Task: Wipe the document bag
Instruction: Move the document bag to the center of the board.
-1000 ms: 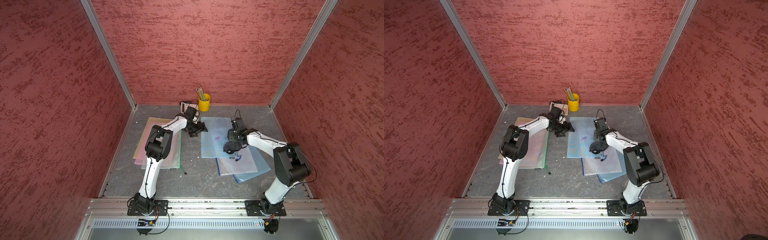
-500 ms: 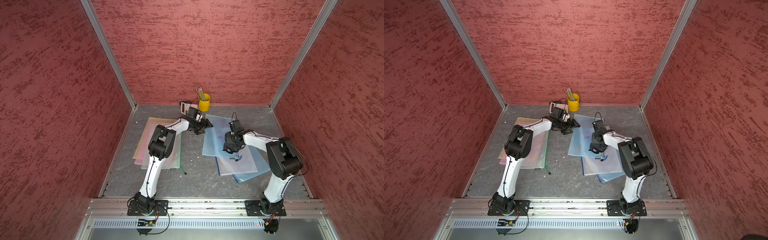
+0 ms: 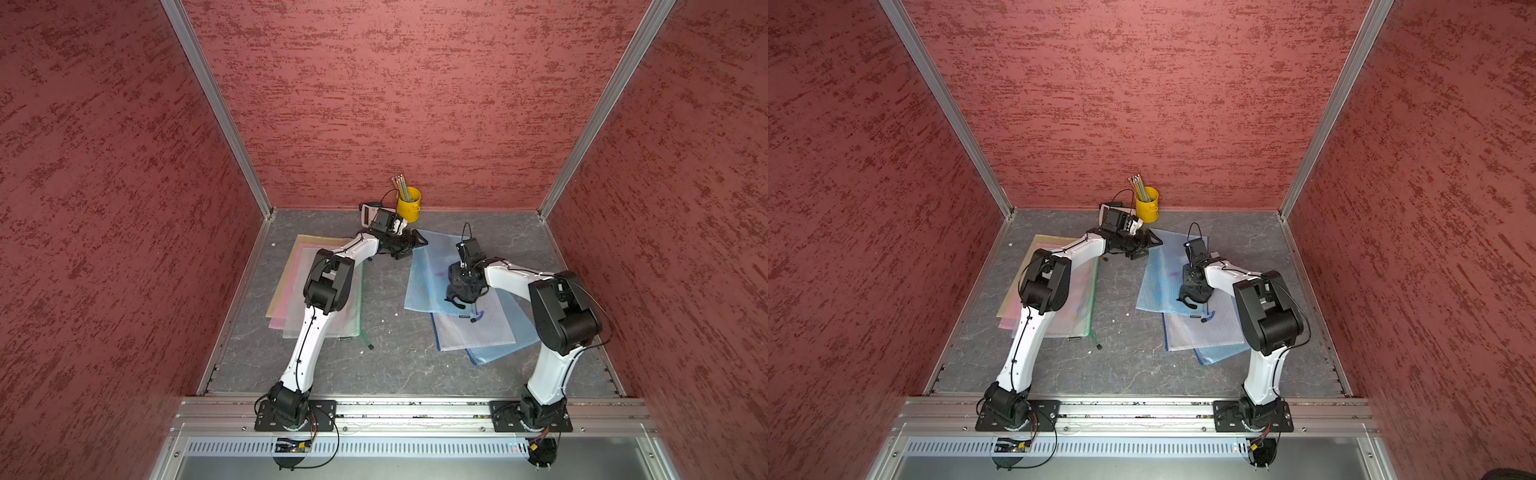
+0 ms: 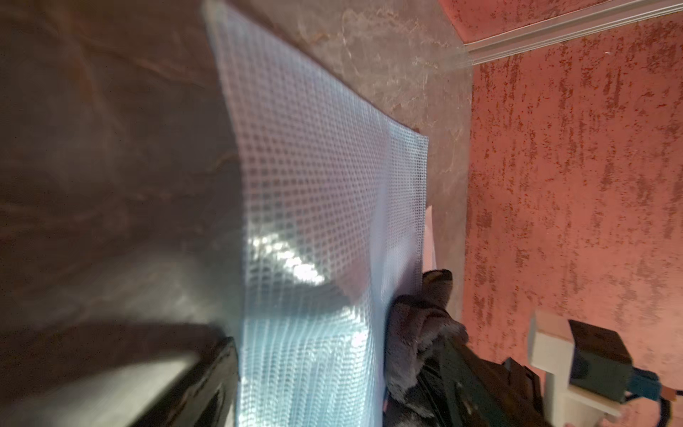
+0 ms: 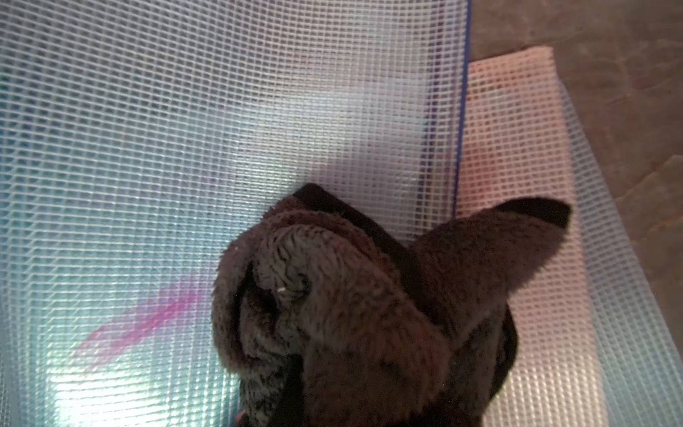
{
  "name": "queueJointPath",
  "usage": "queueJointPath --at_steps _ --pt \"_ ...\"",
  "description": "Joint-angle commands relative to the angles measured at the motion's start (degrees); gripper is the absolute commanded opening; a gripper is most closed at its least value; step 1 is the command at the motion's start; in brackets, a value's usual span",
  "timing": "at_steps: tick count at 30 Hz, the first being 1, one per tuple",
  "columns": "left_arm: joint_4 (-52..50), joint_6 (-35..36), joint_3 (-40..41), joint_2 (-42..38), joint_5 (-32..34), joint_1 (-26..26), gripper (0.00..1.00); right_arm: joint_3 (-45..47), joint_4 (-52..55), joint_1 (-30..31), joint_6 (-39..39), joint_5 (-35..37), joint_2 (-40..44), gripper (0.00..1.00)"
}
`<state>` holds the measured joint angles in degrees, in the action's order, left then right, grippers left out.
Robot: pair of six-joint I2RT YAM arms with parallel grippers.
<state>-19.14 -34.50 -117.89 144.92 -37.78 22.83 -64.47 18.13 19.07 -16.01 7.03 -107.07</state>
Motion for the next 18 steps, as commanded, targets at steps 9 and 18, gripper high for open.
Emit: queueJointPath --at_steps 9,18 --pt "-6.6 4.8 -2.4 3.9 -1.6 0.8 0.59 -2.2 0.4 0.6 0.6 -3.4 -4.4 0.00" --pt "-0.2 1.2 5.7 -4.1 -4.1 0.6 0.00 -4.4 1.3 -0.1 2.0 0.2 0.7 0.00"
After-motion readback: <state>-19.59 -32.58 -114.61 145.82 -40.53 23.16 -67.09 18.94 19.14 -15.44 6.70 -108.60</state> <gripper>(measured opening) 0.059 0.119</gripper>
